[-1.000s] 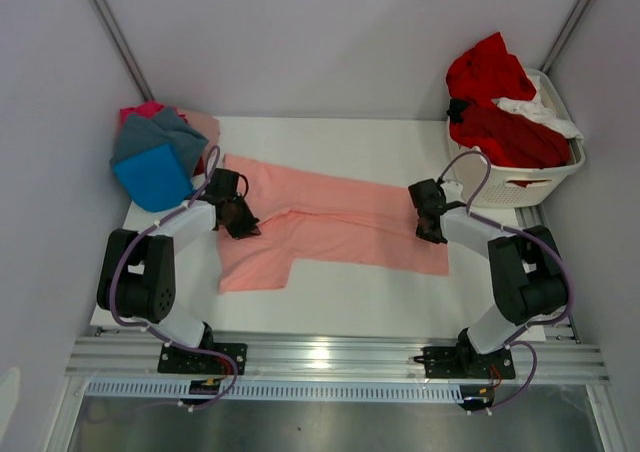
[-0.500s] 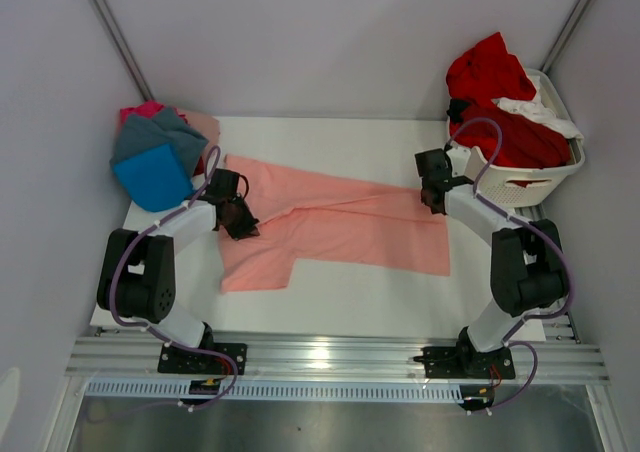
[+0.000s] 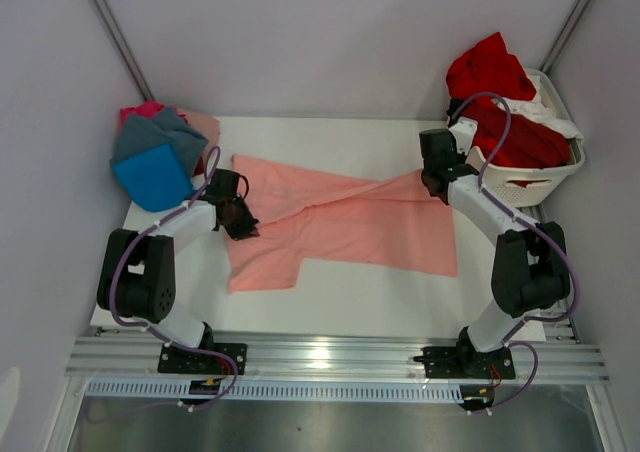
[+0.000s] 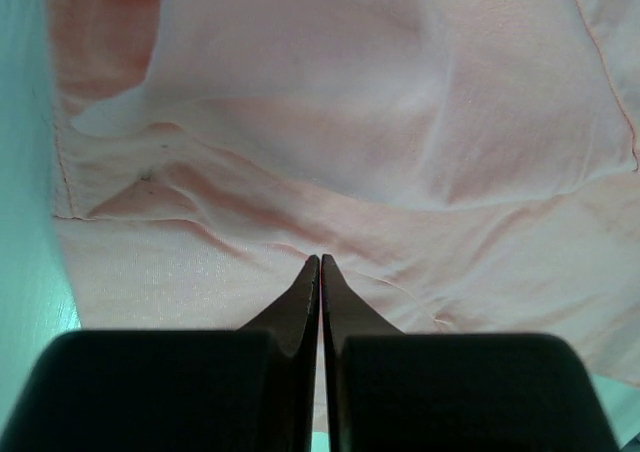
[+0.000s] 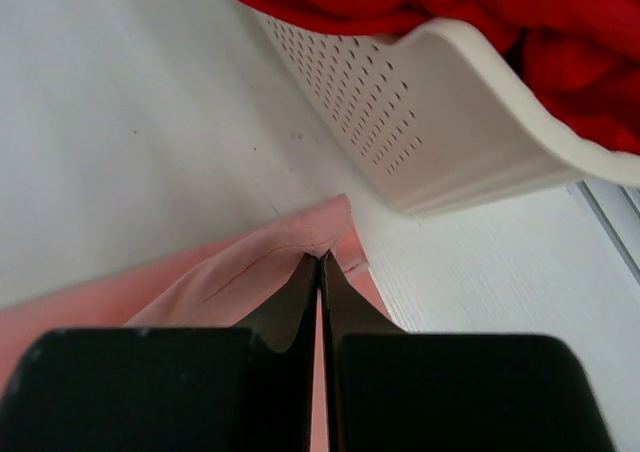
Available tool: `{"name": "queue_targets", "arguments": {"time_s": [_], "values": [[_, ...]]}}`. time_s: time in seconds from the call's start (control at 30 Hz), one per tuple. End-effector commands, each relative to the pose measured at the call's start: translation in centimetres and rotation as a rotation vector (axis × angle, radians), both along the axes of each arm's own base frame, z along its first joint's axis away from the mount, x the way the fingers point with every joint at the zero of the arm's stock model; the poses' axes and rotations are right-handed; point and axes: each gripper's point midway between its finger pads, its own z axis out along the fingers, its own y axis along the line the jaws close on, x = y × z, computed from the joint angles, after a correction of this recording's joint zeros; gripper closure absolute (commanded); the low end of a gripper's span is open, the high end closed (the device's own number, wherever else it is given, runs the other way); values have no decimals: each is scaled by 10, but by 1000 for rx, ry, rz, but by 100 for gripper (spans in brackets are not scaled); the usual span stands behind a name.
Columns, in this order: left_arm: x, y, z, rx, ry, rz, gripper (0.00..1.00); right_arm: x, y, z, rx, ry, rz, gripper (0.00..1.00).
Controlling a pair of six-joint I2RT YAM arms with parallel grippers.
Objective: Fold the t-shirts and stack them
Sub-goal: Fold the flattened tshirt in 1/3 of the way
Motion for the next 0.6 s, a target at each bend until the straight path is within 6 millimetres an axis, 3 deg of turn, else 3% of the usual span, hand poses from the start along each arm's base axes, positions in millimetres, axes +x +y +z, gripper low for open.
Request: {"name": "queue_targets", "arguments": {"time_s": [0.0,0.03,0.1,0.33,0.57], "values": [[-2,-1,2,10,-11,-20,99,16,-2,15,-35,-33,-20,100],[1,-1,5,10,-19,-20,99,19,1,25,-26,-78,-7,100],[1,-1,6,13,-23,-22,99,17,2,26,-18,-89,5,100],[2,0,7,16,-23,-20,99,-22,-2,-30,2,73,-40,100],[2,0,4,16,-12,-18,99,-56,-9,-55,9,150,-65,100]]}}
